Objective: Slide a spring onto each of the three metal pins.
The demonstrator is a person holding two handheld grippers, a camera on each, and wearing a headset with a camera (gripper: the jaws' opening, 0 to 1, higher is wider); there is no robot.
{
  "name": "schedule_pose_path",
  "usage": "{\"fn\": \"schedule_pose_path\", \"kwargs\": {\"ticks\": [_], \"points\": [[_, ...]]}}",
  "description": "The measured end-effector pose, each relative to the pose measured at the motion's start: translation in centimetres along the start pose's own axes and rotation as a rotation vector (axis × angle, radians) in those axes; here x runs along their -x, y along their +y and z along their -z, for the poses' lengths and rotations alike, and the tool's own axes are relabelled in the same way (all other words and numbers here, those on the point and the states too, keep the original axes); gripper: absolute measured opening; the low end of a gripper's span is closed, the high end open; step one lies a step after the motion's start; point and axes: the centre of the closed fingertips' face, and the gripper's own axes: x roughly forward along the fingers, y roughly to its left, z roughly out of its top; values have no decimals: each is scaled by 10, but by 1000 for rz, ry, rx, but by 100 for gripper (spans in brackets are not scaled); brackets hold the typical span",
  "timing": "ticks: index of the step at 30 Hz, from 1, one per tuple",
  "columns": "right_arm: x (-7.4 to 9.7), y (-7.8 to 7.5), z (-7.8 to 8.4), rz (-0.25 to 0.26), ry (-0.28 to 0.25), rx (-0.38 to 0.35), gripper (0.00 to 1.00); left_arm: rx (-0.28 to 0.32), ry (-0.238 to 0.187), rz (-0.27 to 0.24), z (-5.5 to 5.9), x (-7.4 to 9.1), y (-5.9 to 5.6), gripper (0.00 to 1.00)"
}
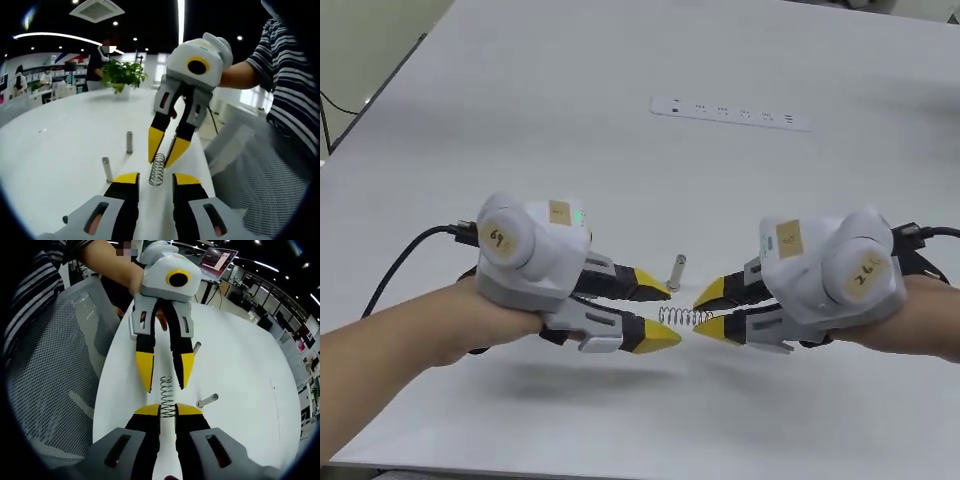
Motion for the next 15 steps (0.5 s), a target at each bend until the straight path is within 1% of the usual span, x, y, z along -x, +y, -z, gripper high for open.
{"fn": "schedule_pose_path", "kwargs": {"ticks": [4,7,8,15], "points": [[2,-1,-1,3,-4,-2,7,-2,-3,4,-1,-2,0,13],[2,0,-2,2,-5,-4,7,-9,-13,4,-3,-3,-1,5],[2,1,-1,2,-4,-3,7,-8,-13,9,-3,-3,-2,4],[4,4,-1,1,-13,-15,7,-19,-13,26,-3,-4,-5,3]]}}
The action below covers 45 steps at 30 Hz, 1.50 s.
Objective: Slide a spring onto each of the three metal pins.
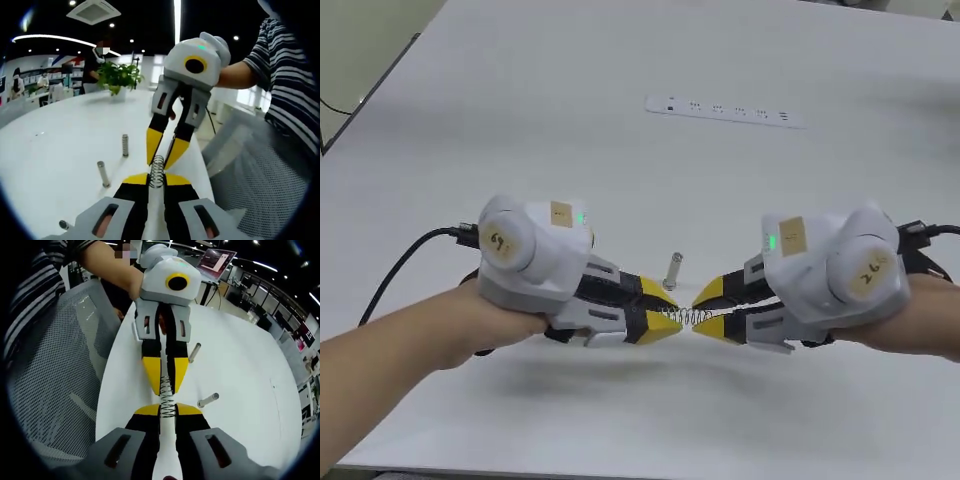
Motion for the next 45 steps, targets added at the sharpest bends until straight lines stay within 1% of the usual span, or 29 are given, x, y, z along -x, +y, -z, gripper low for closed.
{"fn": "schedule_pose_path", "kwargs": {"ticks": [4,8,9,13,17,19,24,29,34,36,38,39,42,45], "points": [[0,3,1,-5,-8,-5,7,5,3,21,0,0,-4,3],[2,7,0,-6,-34,10,8,4,8,42,0,1,-8,2],[3,7,0,-5,-40,4,8,4,7,45,0,1,-9,2],[3,8,8,-6,-36,-7,14,1,16,68,0,2,-14,2],[3,14,7,-29,-46,-17,10,-3,22,80,1,0,-17,2],[2,15,8,-32,-43,-14,8,-3,23,84,1,0,-19,2],[1,16,8,-37,-49,-50,7,-5,29,82,2,1,-19,2],[9,13,-1,-36,-57,-79,7,-14,40,74,7,1,-17,2],[17,9,-16,-35,-99,-82,7,-19,42,55,9,2,-13,2],[18,9,-20,-37,-104,-78,7,-20,44,53,9,2,-12,2],[19,9,-28,-44,-131,-78,7,-26,48,52,10,1,-12,2],[19,10,-35,-49,-160,-91,7,-27,49,54,10,1,-13,2],[19,9,-39,-47,-168,-87,7,-36,51,48,10,0,-13,2],[19,8,-46,-42,-204,-100,7,-28,45,45,9,0,-12,2]]}}
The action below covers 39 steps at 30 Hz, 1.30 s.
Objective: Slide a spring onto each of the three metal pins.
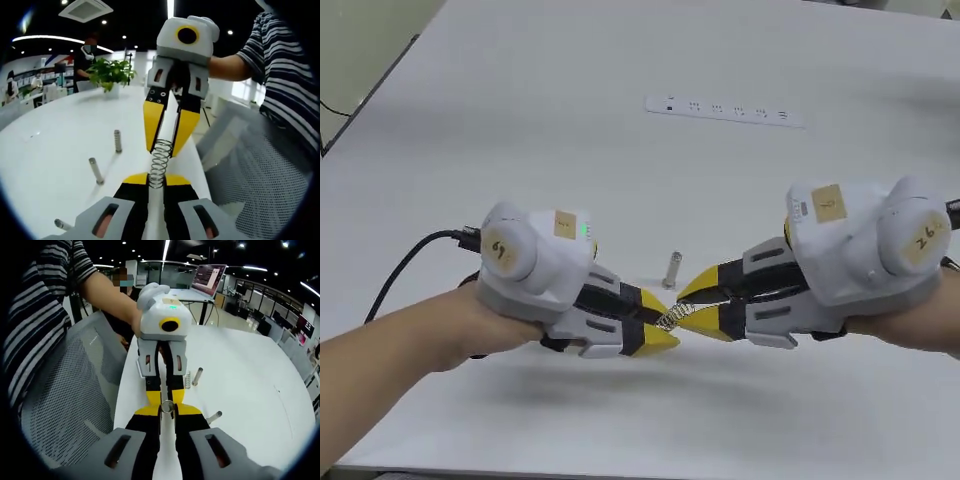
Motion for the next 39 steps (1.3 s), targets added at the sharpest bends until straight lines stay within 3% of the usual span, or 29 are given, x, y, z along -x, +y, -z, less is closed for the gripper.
{"fn": "schedule_pose_path", "kwargs": {"ticks": [12,17,39], "points": [[-3,-2,-10,21,-70,-44,7,-8,5,-6,-2,-1,1,2],[-6,-3,-12,16,-123,-118,7,8,7,-4,-2,-1,0,3],[-7,-6,-11,19,-107,-122,7,67,29,-12,4,8,-2,12]]}}
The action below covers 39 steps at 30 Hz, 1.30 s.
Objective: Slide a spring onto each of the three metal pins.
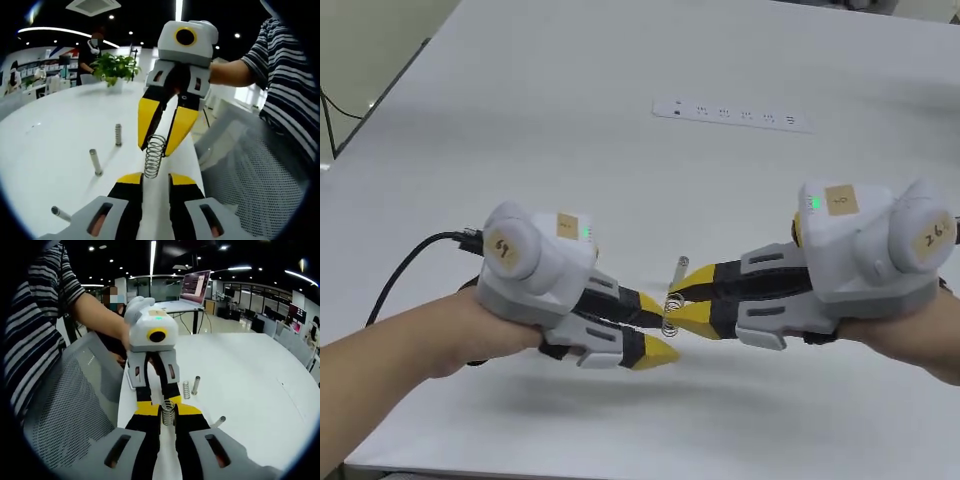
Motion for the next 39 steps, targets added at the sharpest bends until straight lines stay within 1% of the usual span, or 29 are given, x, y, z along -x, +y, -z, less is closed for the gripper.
{"fn": "schedule_pose_path", "kwargs": {"ticks": [2,13,17,21,25,27,28,29,30,31,32,35,39], "points": [[0,-1,2,3,4,2,7,-2,2,-8,1,3,1,13],[1,-6,11,23,17,4,7,39,-17,-49,4,23,5,18],[1,-9,12,35,19,9,7,48,-23,-62,5,30,7,21],[1,-13,14,52,28,19,7,57,-33,-85,5,38,9,25],[1,-16,14,63,25,17,7,64,-40,-107,6,47,13,29],[1,-18,15,74,28,20,7,84,-49,-115,7,53,14,32],[1,-19,15,75,28,21,7,83,-53,-122,7,55,15,33],[2,-20,16,80,28,22,7,80,-60,-174,7,58,22,36],[2,-20,16,82,27,19,7,78,-60,-183,7,59,23,42],[2,-21,16,87,27,19,7,77,-63,-182,8,61,21,49],[2,-22,17,91,27,20,7,80,-64,-182,8,63,21,52],[3,-23,19,96,27,16,7,84,-64,-190,10,71,20,52],[3,-23,21,100,31,15,7,97,-68,-223,14,82,26,54]]}}
